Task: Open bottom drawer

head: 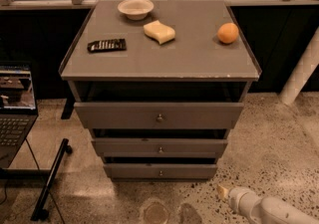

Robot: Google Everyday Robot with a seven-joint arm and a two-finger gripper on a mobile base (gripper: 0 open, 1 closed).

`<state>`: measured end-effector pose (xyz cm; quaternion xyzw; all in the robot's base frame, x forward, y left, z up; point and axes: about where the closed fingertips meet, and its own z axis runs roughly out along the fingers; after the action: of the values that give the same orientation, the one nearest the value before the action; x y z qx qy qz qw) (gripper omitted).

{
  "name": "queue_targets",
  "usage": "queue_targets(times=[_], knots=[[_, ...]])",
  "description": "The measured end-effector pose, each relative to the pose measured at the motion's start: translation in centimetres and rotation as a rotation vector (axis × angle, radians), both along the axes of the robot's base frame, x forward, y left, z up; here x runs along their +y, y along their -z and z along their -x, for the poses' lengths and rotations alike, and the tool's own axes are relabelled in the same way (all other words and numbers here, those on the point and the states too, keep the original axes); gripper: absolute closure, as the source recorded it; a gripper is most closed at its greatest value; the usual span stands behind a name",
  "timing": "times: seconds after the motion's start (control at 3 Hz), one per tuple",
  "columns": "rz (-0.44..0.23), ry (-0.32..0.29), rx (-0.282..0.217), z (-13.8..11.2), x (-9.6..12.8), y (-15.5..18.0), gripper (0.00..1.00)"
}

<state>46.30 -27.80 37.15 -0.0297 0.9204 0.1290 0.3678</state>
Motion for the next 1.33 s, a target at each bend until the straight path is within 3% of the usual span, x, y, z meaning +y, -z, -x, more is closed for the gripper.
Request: queue_targets(times=[0.33, 0.67, 1.0, 1.33], knots=[[-0.048, 0.008, 0.052, -0.8, -1.1, 3.5, 1.00], [-0.048, 0.008, 0.052, -0.8, -1.1, 3.5, 1.00], [-0.103, -0.023, 0.041, -1.2, -0.7, 4.4, 1.00], [-0.204, -0.076, 0.049, -3.3, -0.5, 7.4, 1.00]])
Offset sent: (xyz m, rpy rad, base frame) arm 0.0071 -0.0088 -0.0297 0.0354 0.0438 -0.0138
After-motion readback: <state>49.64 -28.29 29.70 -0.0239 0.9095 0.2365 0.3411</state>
